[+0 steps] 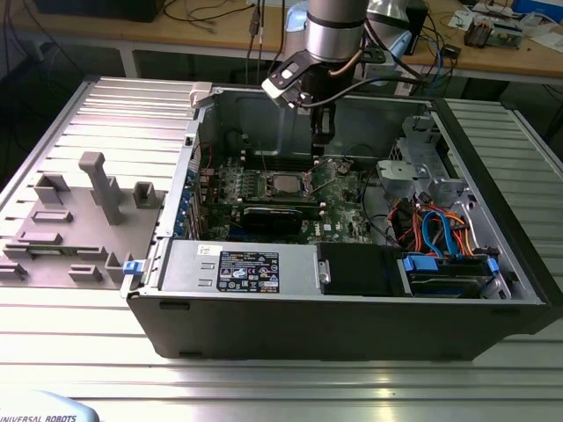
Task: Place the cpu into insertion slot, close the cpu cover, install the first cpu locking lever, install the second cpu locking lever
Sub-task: 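Close the cpu cover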
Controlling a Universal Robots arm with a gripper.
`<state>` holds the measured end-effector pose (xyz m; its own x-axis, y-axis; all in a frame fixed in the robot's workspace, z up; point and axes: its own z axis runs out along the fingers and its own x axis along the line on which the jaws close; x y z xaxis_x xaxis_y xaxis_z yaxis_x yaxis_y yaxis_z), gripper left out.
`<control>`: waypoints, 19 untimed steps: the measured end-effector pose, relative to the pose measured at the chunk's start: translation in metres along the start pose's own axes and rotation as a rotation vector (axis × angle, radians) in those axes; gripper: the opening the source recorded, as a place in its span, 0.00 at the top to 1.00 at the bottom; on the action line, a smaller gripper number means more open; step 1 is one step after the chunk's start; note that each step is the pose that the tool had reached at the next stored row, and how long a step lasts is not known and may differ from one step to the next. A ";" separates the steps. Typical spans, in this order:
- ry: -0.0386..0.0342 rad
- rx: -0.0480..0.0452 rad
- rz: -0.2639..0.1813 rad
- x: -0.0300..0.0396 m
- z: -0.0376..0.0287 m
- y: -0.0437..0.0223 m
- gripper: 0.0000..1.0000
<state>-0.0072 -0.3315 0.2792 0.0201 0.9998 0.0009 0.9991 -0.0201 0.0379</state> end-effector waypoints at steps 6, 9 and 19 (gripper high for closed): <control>0.0000 0.0000 0.000 0.0002 0.0014 0.0116 0.89; 0.0000 0.0000 0.000 0.0004 0.0025 0.0181 0.89; 0.0000 0.0000 0.000 0.0007 0.0063 0.0351 0.89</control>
<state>0.0281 -0.3315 0.2743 0.0201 0.9998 0.0009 0.9991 -0.0201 0.0379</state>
